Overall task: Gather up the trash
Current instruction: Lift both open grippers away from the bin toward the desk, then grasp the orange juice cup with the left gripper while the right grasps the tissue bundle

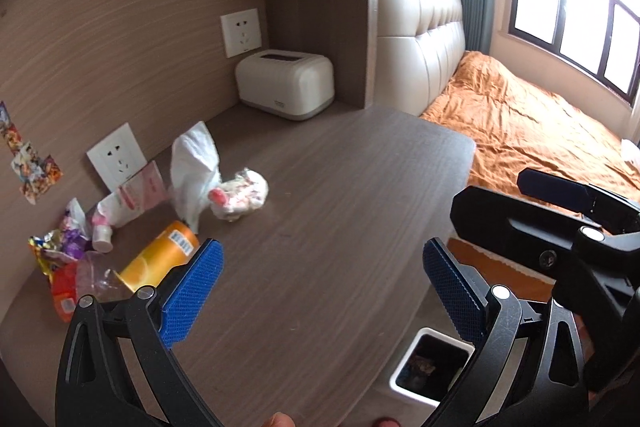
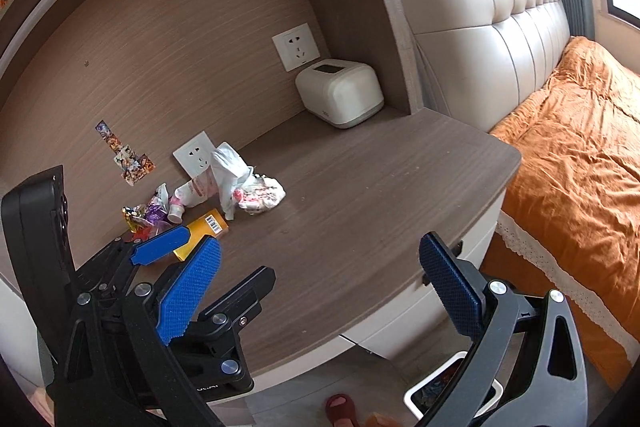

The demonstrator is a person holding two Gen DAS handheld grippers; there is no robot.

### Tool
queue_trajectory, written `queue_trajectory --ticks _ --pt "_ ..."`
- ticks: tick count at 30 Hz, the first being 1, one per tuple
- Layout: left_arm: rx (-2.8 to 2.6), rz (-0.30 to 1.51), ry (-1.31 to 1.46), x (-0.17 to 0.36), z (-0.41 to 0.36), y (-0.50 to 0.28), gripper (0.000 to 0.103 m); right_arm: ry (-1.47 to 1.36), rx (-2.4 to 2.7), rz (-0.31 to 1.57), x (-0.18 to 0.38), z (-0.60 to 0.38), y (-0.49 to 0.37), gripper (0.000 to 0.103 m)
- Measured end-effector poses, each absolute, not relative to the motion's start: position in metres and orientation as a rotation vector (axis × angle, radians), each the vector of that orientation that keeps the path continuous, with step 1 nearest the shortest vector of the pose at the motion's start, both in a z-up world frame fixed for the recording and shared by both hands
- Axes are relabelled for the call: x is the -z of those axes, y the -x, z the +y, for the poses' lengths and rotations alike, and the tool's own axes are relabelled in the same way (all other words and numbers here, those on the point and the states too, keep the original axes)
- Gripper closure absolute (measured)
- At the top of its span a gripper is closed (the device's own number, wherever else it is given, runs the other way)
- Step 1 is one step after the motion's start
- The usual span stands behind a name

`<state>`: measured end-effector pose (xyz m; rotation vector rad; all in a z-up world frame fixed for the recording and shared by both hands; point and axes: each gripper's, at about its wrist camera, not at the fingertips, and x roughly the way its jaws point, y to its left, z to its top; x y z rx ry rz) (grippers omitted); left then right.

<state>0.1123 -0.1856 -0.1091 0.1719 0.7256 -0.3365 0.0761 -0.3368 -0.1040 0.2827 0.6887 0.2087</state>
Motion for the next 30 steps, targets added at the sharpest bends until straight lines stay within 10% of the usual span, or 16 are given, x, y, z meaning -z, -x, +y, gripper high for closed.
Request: queue_trajectory --ticks 30 --pt "0.289 0.912 -0.197 0.196 -0.067 -0.228 0.011 -0.094 -0.219 0.905 0.192 -0.208 -0.241 0.004"
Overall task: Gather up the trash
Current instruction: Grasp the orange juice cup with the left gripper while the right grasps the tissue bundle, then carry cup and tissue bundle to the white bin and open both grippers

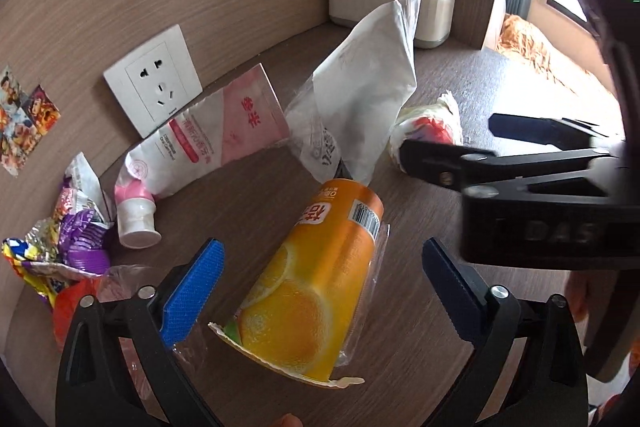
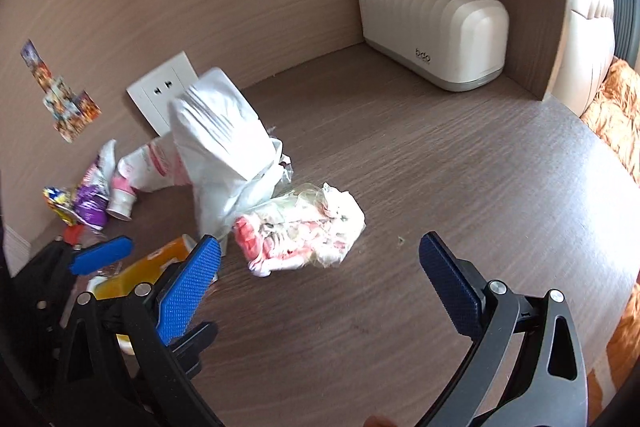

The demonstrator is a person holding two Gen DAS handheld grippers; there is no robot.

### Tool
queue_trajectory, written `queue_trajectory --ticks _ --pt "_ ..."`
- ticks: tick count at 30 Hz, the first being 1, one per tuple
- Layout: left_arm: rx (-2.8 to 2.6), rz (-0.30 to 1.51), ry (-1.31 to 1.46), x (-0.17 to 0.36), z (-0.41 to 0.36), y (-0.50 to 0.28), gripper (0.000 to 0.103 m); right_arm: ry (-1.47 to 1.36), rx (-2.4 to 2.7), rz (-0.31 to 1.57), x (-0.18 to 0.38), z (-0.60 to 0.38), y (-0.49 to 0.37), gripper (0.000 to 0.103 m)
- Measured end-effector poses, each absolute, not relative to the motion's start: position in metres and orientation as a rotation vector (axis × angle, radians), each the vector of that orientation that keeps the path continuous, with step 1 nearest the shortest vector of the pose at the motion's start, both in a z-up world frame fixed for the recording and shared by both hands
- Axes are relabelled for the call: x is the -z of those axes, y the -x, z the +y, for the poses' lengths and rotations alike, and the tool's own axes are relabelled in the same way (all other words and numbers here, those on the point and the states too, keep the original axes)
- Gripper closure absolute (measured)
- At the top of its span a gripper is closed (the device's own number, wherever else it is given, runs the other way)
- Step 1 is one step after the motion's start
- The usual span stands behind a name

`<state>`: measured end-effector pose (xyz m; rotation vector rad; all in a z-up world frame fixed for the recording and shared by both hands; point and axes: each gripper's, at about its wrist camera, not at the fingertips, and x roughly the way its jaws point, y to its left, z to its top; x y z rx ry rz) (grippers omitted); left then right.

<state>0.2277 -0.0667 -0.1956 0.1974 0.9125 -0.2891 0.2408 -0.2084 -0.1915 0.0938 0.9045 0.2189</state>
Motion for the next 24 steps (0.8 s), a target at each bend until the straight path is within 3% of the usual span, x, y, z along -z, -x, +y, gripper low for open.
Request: queue_trajectory --ticks 3,5,6,7,8,9,10,24 --pt "0.300 0.899 -0.249 0.198 -0.071 -0.223 0.025 -0.064 -0.192 0.926 0.200 -0.203 -0.249 0.004" --pt "0.309 0.881 -0.297 0.199 -0.076 -0.218 0.041 -0.065 -0.191 0.922 0.202 -0.202 -0.251 0.004" --pt "0.313 0.878 -0.309 0.200 -0.078 -0.216 0.045 -0.062 -0.186 0.915 0.202 -0.201 -0.251 0.008" --pt "0.324 0.882 -0.313 0.201 -0.080 -0.215 0.052 -0.053 -0.190 0.916 0.202 -0.200 -0.252 0.022" --pt "0.334 0.886 -0.312 0.202 -0.082 -0.214 0.057 -0.041 -0.190 0.915 0.202 -0.199 -0.251 0.028" --pt "0.335 0.882 -0.314 0.202 -0.083 -0.212 0.057 -0.025 -0.185 0.905 0.201 -0.197 -0.250 0.038" --pt "0.334 0.874 -0.320 0.201 -0.084 -0.211 0.058 -0.011 -0.188 0.906 0.200 -0.196 -0.249 0.041" --pt "0.332 0.801 -0.330 0.170 -0.097 -0.186 0.060 -0.016 -0.177 0.848 0.161 -0.218 -0.197 0.043"
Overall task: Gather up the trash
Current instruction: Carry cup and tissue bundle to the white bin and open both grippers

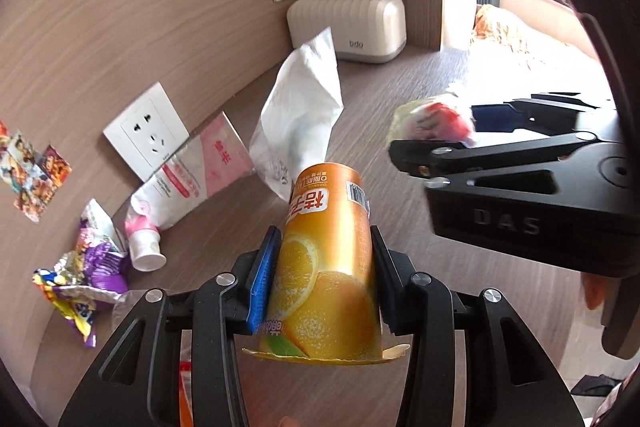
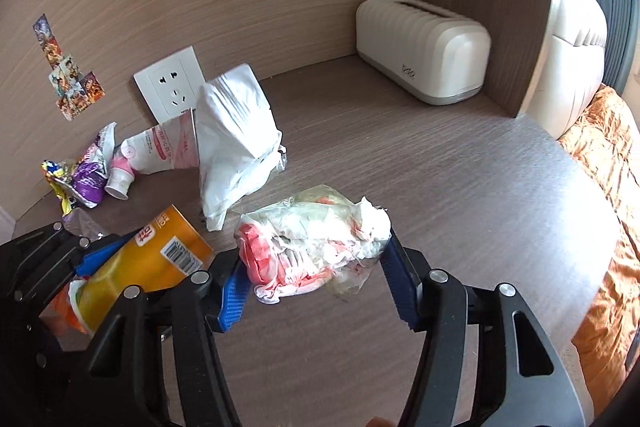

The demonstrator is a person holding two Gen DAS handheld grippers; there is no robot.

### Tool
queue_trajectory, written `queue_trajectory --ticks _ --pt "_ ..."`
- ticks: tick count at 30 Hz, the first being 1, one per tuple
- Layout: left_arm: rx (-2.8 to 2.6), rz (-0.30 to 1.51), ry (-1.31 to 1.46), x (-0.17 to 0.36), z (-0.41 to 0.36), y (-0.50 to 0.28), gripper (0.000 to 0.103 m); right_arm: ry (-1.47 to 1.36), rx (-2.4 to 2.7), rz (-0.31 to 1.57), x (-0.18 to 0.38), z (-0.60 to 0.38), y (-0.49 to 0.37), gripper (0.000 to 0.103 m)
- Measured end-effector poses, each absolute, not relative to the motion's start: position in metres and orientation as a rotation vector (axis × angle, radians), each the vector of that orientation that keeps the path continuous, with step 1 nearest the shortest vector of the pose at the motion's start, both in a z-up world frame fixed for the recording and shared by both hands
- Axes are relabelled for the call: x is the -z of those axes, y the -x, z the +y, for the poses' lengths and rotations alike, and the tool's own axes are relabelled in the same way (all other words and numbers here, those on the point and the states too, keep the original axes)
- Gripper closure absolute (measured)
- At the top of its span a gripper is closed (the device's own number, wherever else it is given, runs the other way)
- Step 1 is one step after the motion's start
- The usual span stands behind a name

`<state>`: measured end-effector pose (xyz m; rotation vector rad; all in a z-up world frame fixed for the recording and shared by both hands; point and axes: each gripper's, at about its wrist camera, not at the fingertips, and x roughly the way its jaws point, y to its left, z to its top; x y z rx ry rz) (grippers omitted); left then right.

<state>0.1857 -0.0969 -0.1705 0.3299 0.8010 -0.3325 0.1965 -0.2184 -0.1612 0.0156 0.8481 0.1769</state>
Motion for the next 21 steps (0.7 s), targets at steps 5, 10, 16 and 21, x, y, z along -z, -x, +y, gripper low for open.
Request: queue_trajectory --ticks 5,10,16,21 --pt "0.341 0.775 -0.327 0.157 -0.108 -0.173 0.060 -0.037 -0.156 0.823 0.149 -0.239 -0.175 0.043" --pt "0.363 0.773 -0.320 0.148 -0.128 -0.153 0.060 -0.068 -0.139 0.816 0.141 -0.263 -0.147 0.043" --pt "0.411 0.805 -0.272 0.148 -0.158 -0.129 0.060 -0.081 -0.096 0.808 0.133 -0.290 -0.110 0.043" --pt "0.464 0.822 -0.255 0.149 -0.185 -0.112 0.060 -0.099 -0.056 0.803 0.131 -0.319 -0.079 0.043"
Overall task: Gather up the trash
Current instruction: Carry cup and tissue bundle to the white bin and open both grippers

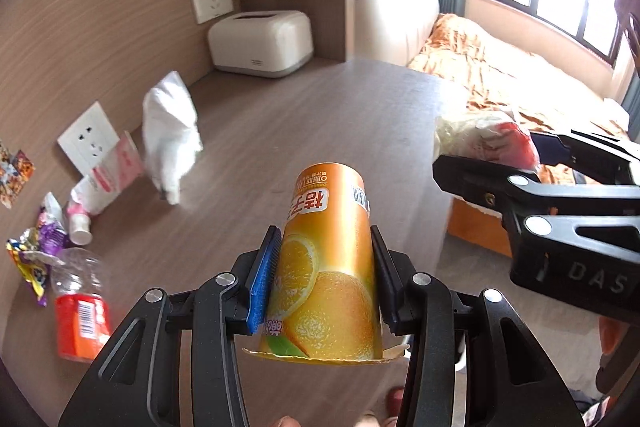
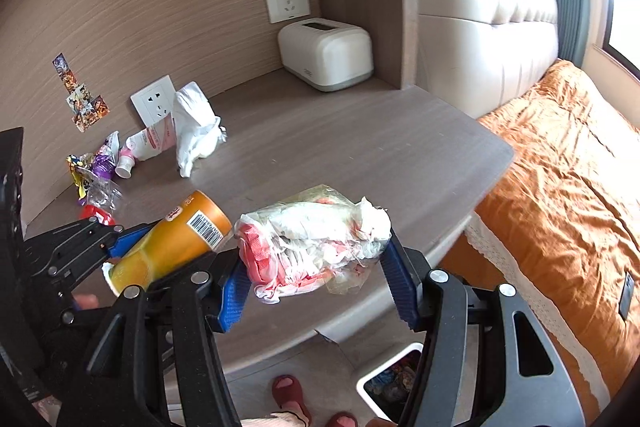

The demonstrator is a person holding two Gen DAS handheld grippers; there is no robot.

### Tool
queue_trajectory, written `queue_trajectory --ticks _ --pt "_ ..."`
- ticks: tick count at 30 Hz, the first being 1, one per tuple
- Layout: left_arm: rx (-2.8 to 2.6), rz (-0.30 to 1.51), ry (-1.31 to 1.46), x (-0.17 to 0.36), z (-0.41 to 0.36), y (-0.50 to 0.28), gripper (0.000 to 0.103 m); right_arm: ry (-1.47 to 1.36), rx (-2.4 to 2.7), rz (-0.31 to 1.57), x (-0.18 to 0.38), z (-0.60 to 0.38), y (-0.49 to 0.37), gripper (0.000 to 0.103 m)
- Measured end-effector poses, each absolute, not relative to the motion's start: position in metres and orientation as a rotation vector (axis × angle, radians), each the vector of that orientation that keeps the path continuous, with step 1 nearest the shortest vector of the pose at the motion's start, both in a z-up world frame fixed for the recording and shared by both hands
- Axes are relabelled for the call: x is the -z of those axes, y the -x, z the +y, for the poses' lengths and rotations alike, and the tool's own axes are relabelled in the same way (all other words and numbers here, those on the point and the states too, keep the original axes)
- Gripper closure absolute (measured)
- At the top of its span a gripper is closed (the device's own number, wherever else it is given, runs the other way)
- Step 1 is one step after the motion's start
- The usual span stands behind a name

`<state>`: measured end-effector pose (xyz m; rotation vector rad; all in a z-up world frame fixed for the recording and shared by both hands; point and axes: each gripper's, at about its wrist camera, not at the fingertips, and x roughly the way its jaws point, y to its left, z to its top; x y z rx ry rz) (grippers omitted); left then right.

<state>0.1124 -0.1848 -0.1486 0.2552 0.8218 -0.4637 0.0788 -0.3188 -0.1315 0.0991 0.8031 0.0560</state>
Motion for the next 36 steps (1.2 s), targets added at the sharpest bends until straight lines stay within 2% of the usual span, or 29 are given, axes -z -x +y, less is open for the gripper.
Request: queue_trajectory --ticks 13,27,36 --pt "0.628 0.839 -0.341 0.159 -0.275 -0.066 0.060 -0.224 0.087 0.834 0.144 -0.392 -0.004 0.043" --pt "0.799 0.913 -0.445 0.198 -0.347 -0.019 0.060 -0.329 0.264 0.852 0.166 -0.450 0.059 0.043" --pt "0.868 0.983 -0.503 0.238 -0.375 -0.009 0.060 -0.461 0.329 0.904 0.205 -0.480 0.083 0.043"
